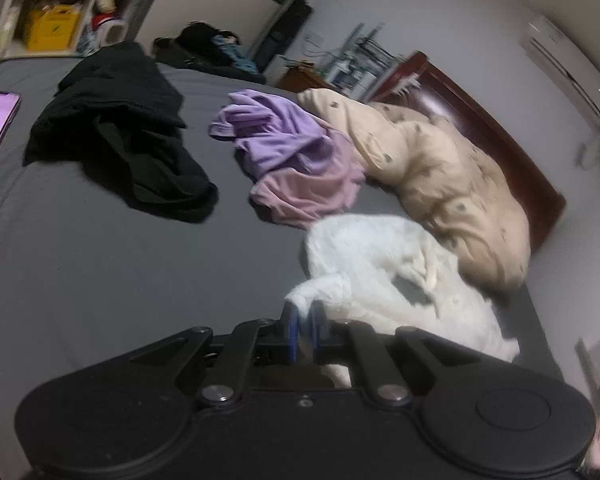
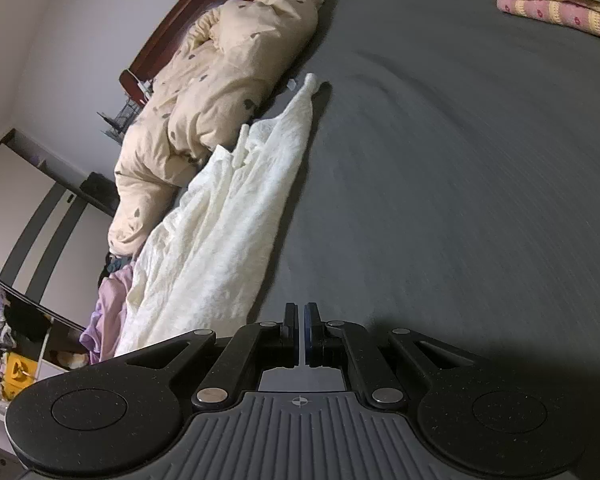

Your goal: Fold clothes

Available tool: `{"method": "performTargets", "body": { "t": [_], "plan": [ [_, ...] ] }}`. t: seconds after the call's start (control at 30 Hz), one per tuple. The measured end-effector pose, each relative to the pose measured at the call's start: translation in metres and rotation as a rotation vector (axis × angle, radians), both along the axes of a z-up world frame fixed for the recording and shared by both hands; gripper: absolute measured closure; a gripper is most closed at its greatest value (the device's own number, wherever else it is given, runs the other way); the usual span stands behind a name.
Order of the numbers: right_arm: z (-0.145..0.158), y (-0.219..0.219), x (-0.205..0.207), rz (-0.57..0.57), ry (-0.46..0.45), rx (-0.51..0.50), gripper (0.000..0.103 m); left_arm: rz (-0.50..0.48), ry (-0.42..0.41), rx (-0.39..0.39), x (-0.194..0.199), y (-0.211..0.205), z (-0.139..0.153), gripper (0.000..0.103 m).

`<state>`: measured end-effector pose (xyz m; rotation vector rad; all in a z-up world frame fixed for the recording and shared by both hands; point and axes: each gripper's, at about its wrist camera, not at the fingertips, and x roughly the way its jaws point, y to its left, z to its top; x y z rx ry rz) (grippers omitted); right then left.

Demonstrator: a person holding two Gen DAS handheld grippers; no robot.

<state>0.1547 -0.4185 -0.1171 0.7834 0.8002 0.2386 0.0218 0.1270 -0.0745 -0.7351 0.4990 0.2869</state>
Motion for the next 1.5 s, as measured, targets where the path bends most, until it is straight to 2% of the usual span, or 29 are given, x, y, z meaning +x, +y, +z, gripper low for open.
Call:
{"method": "performTargets", "body": {
  "t": [0.1,0.17,0.3,0.37,0.47,0.6,0.7,0.83,0.87,0.9,0.97,1.13,1.2,1.3,1.33,1.37,1.4,1.43,1.5],
  "plan": [
    [-0.001,-0.001,0.0,-0.003,0.011,-0.005,0.101,-0.04,-0.03,0.017,0.0,-0.008,0.007,0.096],
    [-0.001,-0.002,0.001,-0.006,0.017,-0.013,0.101,-0.119,-0.084,0.026,-0.005,-0.023,0.014,0.096],
    [0.003,-0.003,-0.001,-0.003,-0.006,-0.024,0.101,-0.418,-0.23,0.062,-0.024,-0.081,0.033,0.096],
    [0.008,-0.003,-0.004,0.006,-0.045,-0.021,0.101,-0.576,-0.262,0.043,-0.031,-0.114,0.038,0.096],
    [0.018,-0.002,-0.009,0.031,-0.12,-0.005,0.101,-0.767,-0.286,0.058,-0.041,-0.159,0.037,0.096],
    [0.035,0.001,-0.016,0.087,-0.224,-0.005,0.101,-0.919,-0.261,0.056,-0.052,-0.198,0.023,0.096],
    [0.043,0.006,-0.02,0.143,-0.266,-0.035,0.1,-0.968,-0.261,0.074,-0.062,-0.209,0.015,0.096],
    [0.044,0.017,-0.014,0.191,-0.237,-0.036,0.1,-0.907,-0.194,0.103,-0.062,-0.204,0.006,0.095],
    [0.046,0.023,-0.012,0.208,-0.225,-0.052,0.1,-0.886,-0.17,0.114,-0.058,-0.202,0.003,0.092],
    [0.049,0.03,-0.009,0.227,-0.213,-0.073,0.1,-0.865,-0.145,0.124,-0.052,-0.199,0.001,0.083],
    [0.055,0.044,-0.004,0.266,-0.19,-0.115,0.099,-0.838,-0.136,0.123,-0.042,-0.195,-0.004,0.072],
    [0.063,0.071,-0.007,0.341,-0.151,-0.224,0.098,-0.767,-0.106,0.137,-0.036,-0.183,-0.009,0.053],
    [0.056,0.074,-0.022,0.352,-0.123,-0.269,0.098,-0.719,-0.083,0.205,-0.038,-0.177,-0.008,0.048],
    [0.042,0.065,-0.057,0.326,-0.072,-0.236,0.096,-0.667,-0.054,0.356,-0.042,-0.164,-0.008,0.047],
    [0.039,0.061,-0.069,0.304,-0.06,-0.21,0.086,-0.652,-0.042,0.416,-0.045,-0.161,-0.007,0.047],
    [0.036,0.058,-0.083,0.278,-0.049,-0.18,0.052,-0.65,-0.031,0.465,-0.047,-0.158,-0.008,0.045],
    [0.034,0.054,-0.096,0.251,-0.038,-0.15,0.03,-0.65,-0.021,0.513,-0.049,-0.155,-0.008,0.043],
    [0.032,0.051,-0.111,0.21,-0.035,-0.118,0.001,-0.66,-0.007,0.552,-0.051,-0.153,-0.01,0.043],
    [0.03,0.051,-0.131,0.147,-0.038,-0.086,0.0,-0.686,-0.002,0.568,-0.055,-0.151,-0.014,0.043]
  ]
}}
